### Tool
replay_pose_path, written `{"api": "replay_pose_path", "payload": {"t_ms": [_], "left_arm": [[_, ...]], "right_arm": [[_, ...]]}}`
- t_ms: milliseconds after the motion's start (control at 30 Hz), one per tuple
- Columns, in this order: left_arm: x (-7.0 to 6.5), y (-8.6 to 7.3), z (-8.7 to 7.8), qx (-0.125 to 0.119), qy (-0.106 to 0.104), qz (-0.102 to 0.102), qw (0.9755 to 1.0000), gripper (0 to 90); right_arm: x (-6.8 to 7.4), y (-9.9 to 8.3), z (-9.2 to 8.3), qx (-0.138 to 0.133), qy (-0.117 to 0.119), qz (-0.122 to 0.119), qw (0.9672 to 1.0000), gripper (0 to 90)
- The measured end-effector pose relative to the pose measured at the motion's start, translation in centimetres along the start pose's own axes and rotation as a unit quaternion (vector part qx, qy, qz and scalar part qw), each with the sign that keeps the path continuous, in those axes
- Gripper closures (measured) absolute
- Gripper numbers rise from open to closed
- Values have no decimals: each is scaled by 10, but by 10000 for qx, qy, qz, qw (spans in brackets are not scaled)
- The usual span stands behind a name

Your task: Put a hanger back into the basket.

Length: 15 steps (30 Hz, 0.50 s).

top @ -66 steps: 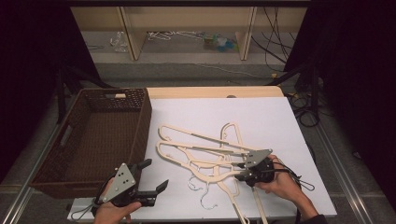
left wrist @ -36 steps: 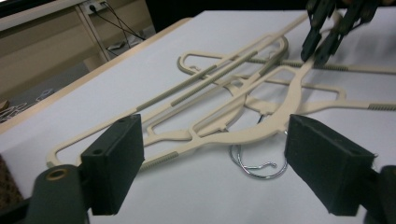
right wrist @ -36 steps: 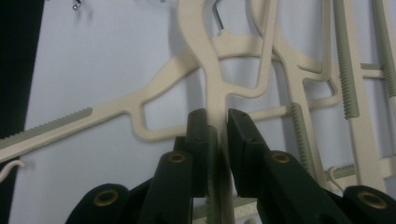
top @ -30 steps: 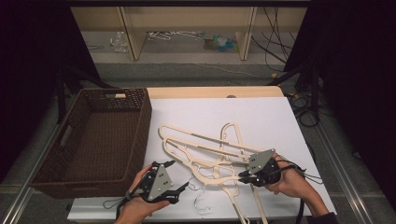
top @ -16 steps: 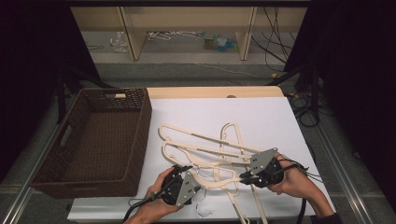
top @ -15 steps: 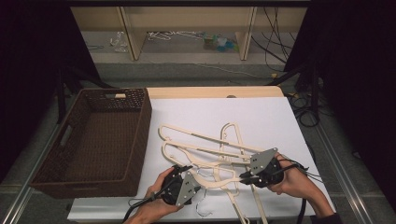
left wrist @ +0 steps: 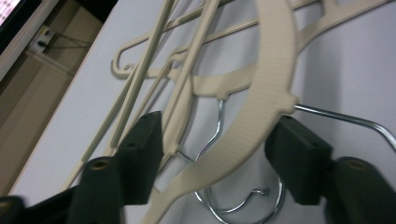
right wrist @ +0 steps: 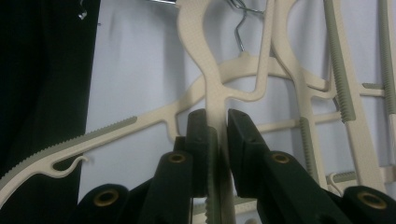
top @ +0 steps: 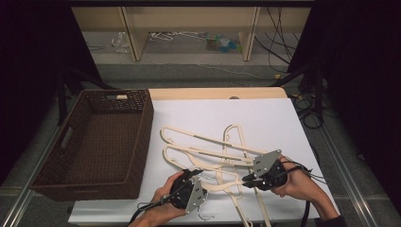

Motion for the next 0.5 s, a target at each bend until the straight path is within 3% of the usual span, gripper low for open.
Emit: {"api": "replay_pose_path", "payload": {"t_ms": [100,167,200,300,333,400,433,500], "left_arm": [[-3,2,-3,23,-208,327,9992,513],[-7,6,-3,-225,-193,255,9992,584],[-4,3,-7,16,-239,681,9974,617],[-7,9,-7,-180,-238,681,9972,693],[-7,14,-8,-270,-231,911,9952,709],[-9,15,-9,-303,-340,922,9947,732],[-8,17,-11,-258,-299,1099,9932,739],[-7,19,-12,-286,-284,1209,9918,752]], "right_arm": [[-1,-1,-1,-43,22,7,10000,797],[-1,-2,-1,-61,40,38,10000,796],[-2,-3,-1,-93,44,33,9999,795],[-2,-6,-1,-62,59,108,9999,792],[-3,-6,-1,-65,54,121,9999,790],[-2,-8,-1,-73,107,152,9998,786],[-2,-9,-1,-77,144,172,9997,787],[-1,-11,1,-91,193,182,9996,789]]}}
Point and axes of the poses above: each handheld gripper's, and its own axes: z roughly forward along the jaws, y roughly out of its top, x roughly to its left, the point moved 8 cm from there along z, roughly forward along the jaws, and after that the axes turned 2 degrees about z, right-handed, at the moved point
